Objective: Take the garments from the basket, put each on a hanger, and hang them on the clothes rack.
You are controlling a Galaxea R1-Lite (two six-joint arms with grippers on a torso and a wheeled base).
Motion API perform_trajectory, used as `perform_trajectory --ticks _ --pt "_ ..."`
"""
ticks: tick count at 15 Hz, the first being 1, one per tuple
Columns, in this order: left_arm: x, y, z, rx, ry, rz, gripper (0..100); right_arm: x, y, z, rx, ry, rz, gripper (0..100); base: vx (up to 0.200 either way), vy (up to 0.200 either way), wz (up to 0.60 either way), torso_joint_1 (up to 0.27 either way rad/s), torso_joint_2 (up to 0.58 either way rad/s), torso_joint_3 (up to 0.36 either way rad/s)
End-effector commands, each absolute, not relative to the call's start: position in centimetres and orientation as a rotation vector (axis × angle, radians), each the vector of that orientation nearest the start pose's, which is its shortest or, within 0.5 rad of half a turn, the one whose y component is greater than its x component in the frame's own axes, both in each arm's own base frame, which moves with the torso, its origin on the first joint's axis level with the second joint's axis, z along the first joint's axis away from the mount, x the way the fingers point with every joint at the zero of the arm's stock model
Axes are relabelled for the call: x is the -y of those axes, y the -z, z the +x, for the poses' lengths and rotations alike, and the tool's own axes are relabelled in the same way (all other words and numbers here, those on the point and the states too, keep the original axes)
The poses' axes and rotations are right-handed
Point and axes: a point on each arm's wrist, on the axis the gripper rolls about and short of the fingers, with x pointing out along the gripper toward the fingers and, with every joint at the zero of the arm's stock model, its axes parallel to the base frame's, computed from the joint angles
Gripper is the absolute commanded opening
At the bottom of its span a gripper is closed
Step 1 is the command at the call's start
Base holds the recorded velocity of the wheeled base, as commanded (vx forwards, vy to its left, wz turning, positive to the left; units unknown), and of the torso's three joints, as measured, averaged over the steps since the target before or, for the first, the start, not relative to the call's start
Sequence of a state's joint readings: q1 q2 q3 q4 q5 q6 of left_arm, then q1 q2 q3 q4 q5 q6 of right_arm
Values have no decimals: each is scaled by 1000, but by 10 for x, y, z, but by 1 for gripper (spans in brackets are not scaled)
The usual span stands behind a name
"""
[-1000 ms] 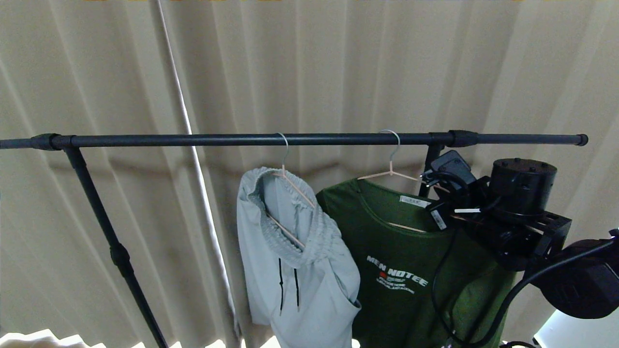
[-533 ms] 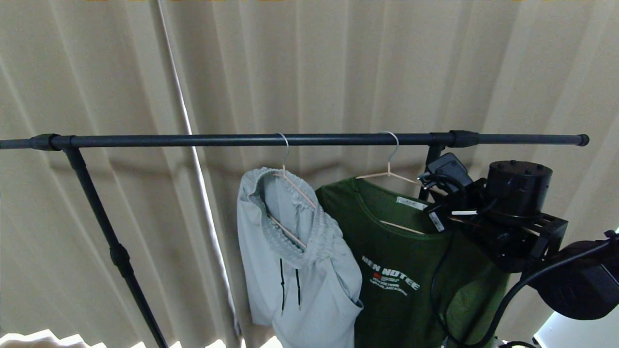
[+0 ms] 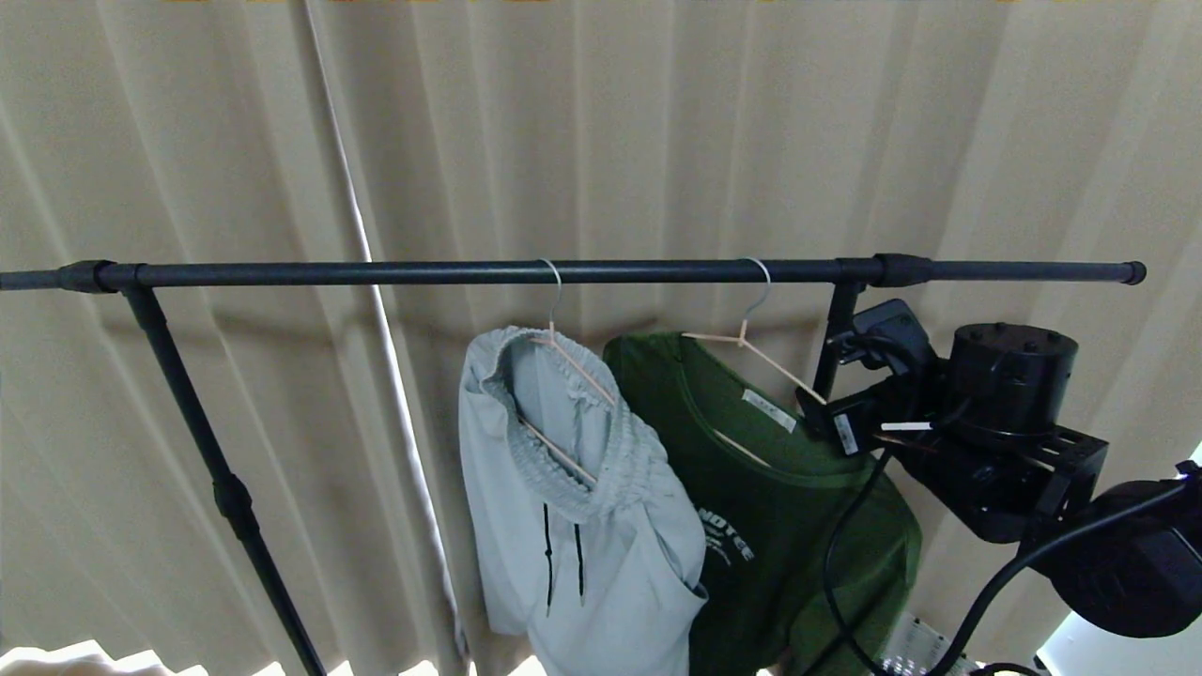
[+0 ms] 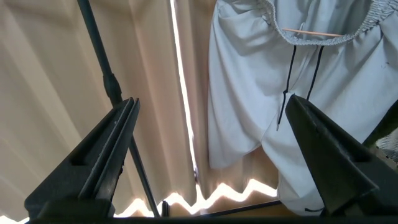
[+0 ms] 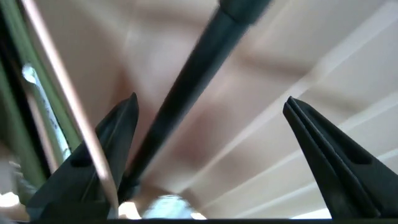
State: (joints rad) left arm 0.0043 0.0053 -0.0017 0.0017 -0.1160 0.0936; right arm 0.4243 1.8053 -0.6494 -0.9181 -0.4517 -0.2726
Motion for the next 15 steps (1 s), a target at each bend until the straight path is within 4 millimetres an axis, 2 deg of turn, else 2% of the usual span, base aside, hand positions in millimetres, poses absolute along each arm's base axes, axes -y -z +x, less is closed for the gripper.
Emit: perform_trajectory --ticks 1,7,10,14,15 --pt "3 -76 -23 -1 112 93 100 -118 -135 279 -228 -52 -323 100 0 0 0 0 0 0" --pt "3 -76 -23 -1 112 93 100 -118 -128 274 -214 -145 -162 100 0 0 0 0 0 0" --pt "3 -76 -23 -1 109 93 100 -113 -127 257 -118 -244 -90 100 0 0 0 0 0 0" --pt "3 -76 -23 1 111 93 100 -103 -135 235 20 -254 -49 100 0 0 0 0 0 0" --pt "3 -76 -23 1 109 93 100 -94 -142 217 51 -249 -41 100 0 0 0 0 0 0"
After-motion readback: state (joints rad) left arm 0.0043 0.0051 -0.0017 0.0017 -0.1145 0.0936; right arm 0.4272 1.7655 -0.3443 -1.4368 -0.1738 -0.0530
